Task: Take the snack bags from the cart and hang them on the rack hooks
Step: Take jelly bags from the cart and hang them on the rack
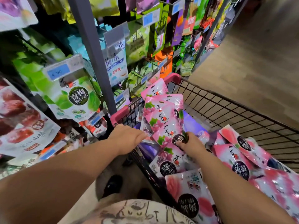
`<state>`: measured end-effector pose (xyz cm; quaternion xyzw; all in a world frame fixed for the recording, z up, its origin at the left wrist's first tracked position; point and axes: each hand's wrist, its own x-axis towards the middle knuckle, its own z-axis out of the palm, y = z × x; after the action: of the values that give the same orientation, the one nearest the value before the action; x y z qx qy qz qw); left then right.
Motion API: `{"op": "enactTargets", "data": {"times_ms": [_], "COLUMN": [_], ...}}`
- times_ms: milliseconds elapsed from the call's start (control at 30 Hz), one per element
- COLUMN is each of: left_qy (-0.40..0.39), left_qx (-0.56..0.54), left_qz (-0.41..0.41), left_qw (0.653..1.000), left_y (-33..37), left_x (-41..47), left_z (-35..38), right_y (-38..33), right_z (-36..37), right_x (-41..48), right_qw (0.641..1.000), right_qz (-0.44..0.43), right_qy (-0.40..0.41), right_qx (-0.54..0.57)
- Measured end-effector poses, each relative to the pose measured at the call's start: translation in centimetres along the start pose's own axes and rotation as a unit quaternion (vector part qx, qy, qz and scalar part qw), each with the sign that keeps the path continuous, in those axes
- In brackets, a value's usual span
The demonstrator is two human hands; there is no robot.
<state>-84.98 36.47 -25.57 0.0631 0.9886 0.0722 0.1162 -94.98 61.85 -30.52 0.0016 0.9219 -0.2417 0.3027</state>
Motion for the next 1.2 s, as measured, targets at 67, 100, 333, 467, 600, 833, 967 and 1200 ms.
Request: {"op": "enactTargets", "data": {"times_ms": [67,100,333,467,600,833,967,1200], "left_qy": [-0.005,-0.007,-0.008,-0.028,-0.081,-0.081,-0.066,-0.018], "left_qx": [-0.005,-0.006,-0.019,-0.04,-0.085,-0.117,-0.207,-0.064], "left_qz": [-0.006,-0.008,-0.003,-0.01,-0.049,-0.108,-0.154,-0.174], "left_qw": [1.0,1.0,1.0,0.999,0.992,0.984,0.964,0.983], "left_y": [0.0,0.0,-0.2,-0.1,0.0,-0.1,-0.2,1.0], "left_x": [-0.1,-0.2,-0.1,0.2,0.8,2.2,2.0,1.7], "left_z": [0.1,0.3,0.5,0.4,0.0,0.0,0.1,0.2], "right_y": [0.1,0.3,0.0,-1.1,-4.2,-9.3,-9.6,-5.1], "right_z": [0.1,0.2,-1.3,-3.0,-4.2,-1.4,0.2,-1.7], "right_x": [0.6,0.8,0.4,-0.7,-1.7,-3.4,-3.0,-2.3], "right_qw": [1.0,1.0,0.998,0.965,0.908,0.809,0.825,0.959], "right_qz": [0.012,0.012,-0.025,-0.075,-0.109,-0.135,-0.129,-0.093], "right_qy": [-0.008,-0.003,0.012,0.032,0.023,-0.051,-0.066,-0.052], "right_qx": [-0.005,-0.008,0.061,0.248,0.404,0.57,0.546,0.262]}}
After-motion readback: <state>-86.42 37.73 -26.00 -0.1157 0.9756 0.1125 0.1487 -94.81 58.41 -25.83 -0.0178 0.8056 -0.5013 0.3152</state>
